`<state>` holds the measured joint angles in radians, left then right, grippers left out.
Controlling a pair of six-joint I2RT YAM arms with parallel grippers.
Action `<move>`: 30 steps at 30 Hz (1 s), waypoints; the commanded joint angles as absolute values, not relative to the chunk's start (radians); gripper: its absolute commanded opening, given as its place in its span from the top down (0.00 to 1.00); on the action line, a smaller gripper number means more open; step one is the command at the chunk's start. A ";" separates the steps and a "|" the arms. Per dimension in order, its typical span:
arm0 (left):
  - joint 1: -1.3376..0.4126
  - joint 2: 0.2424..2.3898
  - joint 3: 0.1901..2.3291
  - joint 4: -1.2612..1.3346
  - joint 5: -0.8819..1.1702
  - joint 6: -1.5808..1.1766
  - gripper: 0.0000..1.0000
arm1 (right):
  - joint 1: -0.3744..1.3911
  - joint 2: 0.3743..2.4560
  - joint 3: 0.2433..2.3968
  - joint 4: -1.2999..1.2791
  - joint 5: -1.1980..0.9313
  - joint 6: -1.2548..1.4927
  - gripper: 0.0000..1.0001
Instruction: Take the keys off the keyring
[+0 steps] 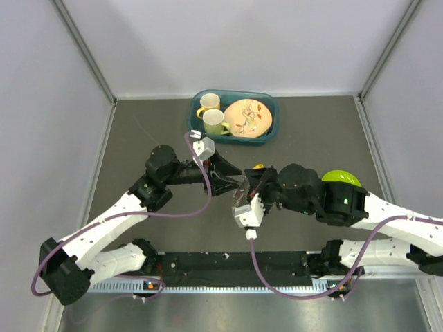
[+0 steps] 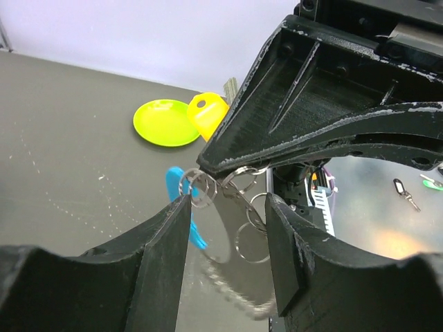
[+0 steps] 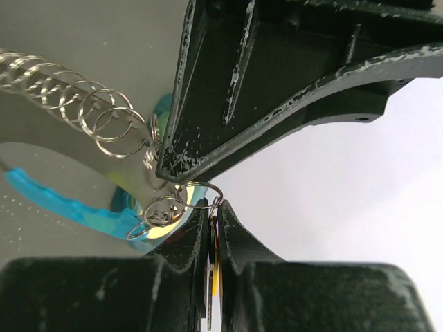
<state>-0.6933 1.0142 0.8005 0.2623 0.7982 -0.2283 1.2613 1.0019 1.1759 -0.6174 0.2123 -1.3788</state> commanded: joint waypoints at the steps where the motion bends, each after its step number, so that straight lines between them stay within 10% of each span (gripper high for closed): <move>1: -0.687 1.041 0.871 0.282 0.876 -0.189 0.48 | 1.275 0.962 1.187 -0.497 0.150 -1.398 1.00; 18: -0.684 0.994 0.815 0.397 0.959 -0.225 0.52 | 1.275 0.934 1.160 -0.479 0.081 -1.313 1.00; 30: -0.686 0.994 0.815 0.448 1.060 -0.290 0.85 | 1.276 0.919 1.141 -0.479 0.100 -1.299 1.00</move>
